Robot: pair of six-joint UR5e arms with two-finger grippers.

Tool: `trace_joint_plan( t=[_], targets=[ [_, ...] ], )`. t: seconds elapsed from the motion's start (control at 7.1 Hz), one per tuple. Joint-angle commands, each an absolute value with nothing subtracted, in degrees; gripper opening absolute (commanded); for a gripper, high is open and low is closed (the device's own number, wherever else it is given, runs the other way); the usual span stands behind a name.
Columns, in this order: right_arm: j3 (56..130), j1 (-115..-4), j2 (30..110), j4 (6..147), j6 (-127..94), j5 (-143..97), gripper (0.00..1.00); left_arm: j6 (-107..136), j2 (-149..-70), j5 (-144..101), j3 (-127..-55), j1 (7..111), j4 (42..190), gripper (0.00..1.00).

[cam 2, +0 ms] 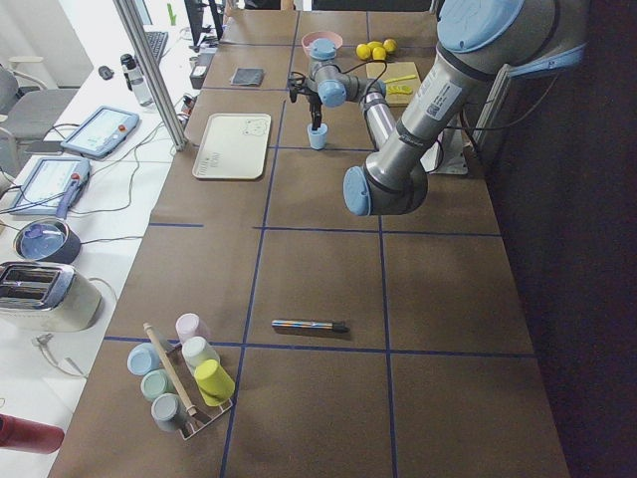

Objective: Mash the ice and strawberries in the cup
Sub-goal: 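Open the left gripper to drop the strawberry into the cup, then move the left gripper back toward the metal pestle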

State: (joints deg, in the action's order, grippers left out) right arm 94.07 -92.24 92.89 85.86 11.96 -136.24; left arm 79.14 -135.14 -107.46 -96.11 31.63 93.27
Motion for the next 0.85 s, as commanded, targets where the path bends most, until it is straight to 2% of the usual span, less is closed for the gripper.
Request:
trace_joint_plan(
  t=[0.0, 0.28, 0.7],
  targets=[
    [93.96, -92.2, 93.34, 85.7, 11.87, -135.97, 0.99, 68.43, -125.66, -111.08, -107.51, 36.98, 85.46, 1.0],
    [93.78, -92.2, 93.34, 85.61, 11.78, -136.05, 0.99, 56.31, -114.4, -115.82, -115.72, 43.47, 83.41, 1.0],
    [93.87, -92.2, 92.9, 85.61, 11.78, -136.05, 0.99, 42.17, -96.2, -118.83, -121.02, 54.72, 85.42, 1.0]
  ],
)
